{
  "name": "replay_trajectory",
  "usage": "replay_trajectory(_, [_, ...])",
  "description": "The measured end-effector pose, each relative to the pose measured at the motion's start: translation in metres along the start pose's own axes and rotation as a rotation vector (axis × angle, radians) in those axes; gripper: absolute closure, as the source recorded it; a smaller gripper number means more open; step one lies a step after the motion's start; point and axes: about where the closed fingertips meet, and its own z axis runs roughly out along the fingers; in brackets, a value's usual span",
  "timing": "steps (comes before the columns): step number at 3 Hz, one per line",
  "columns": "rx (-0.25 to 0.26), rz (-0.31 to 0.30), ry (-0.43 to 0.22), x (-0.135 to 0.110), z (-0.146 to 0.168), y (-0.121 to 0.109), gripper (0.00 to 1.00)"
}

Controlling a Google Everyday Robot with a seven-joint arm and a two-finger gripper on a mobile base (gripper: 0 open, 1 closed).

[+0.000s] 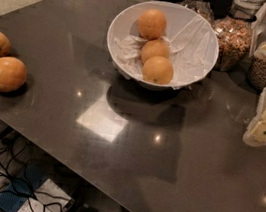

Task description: Pick orange from white bowl

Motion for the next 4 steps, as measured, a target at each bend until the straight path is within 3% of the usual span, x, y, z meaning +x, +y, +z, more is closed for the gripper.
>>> replay_trajectory(1, [0.000, 0.000, 0.000, 0.000, 0.000, 0.000, 0.00])
replay_trajectory(2, [0.009, 0.070, -0.072, -0.015, 0.015, -0.014, 0.00])
replay_trajectory(3, [0.017, 0.109, -0.190, -0.052, 0.035, -0.038, 0.00])
replay_trajectory(4, [0.016, 0.109, -0.299, -0.092, 0.050, -0.062, 0.00])
